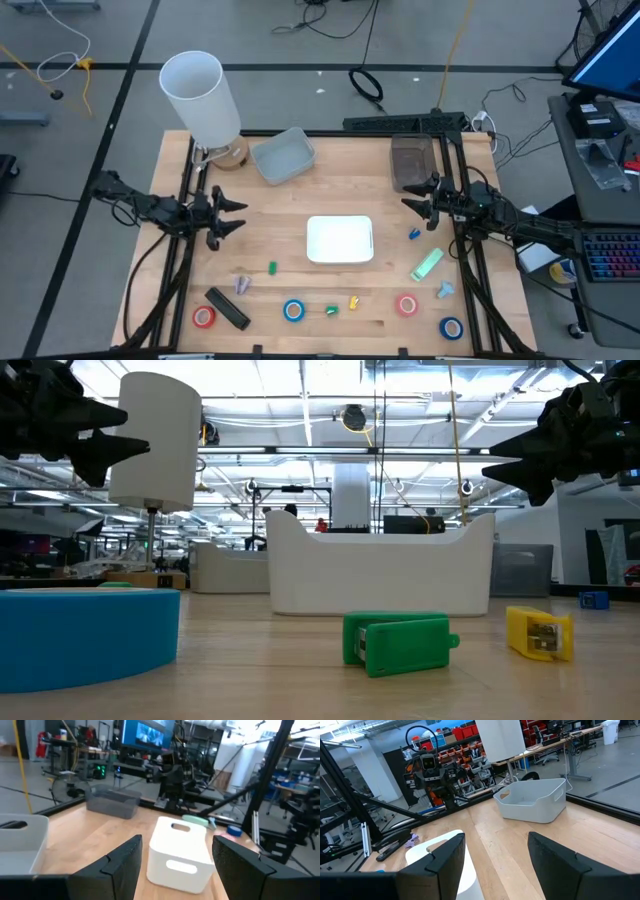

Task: Pick and place Stapler, Stapler remover, tape
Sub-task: Put the black stapler into the black bin

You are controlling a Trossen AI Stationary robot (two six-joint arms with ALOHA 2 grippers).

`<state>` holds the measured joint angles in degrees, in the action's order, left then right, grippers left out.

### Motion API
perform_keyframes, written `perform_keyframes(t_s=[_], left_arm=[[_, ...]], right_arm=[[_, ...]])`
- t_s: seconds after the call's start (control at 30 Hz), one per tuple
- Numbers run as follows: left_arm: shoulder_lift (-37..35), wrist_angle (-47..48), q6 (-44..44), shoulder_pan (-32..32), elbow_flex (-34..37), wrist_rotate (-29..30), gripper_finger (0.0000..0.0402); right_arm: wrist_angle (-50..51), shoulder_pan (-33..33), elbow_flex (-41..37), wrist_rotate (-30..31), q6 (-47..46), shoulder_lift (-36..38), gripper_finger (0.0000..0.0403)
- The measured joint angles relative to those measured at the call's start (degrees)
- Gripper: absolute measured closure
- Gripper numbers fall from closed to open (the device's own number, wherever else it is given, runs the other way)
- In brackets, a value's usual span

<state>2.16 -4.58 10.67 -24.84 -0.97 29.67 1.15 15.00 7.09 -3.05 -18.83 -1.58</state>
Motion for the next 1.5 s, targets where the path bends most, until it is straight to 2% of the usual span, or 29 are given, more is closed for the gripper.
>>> perform_keyframes(t_s=[0.17,0.33,0.57,0.8,0.93,1.07,1.23,1.5], left_arm=[[5.31,-0.26,2.47,0.00,0.00,-0.09,0.0163],[14.00,-0.47,6.32,-0.44,-2.00,-0.03,0.0163],[32.12,3.38,6.63,-4.53,-13.52,1.78,0.0163],[54.80,27.73,18.25,-10.02,-31.58,2.99,0.0163],[66.67,45.70,25.63,-13.05,-42.51,-1.44,0.0163],[75.24,59.66,27.67,-15.91,-52.17,-6.25,0.0163],[80.13,70.13,27.05,-19.51,-60.61,-8.18,0.0163],[79.49,71.51,33.39,-26.09,-64.65,-11.85,0.0163]], right_arm=[[0.00,0.00,0.00,0.11,0.02,0.00,0.0193],[0.00,0.00,0.00,0.73,0.90,0.00,0.0193],[0.00,0.00,0.00,6.14,2.19,0.00,0.0193],[0.02,0.00,0.00,6.05,2.16,0.00,0.0193],[0.07,0.00,0.00,6.05,2.17,0.00,0.0193],[0.52,0.00,0.00,6.03,2.18,0.00,0.0193],[0.68,0.00,0.00,6.03,2.17,-0.02,0.0193],[0.65,0.00,0.00,6.03,2.16,-0.02,0.0193]])
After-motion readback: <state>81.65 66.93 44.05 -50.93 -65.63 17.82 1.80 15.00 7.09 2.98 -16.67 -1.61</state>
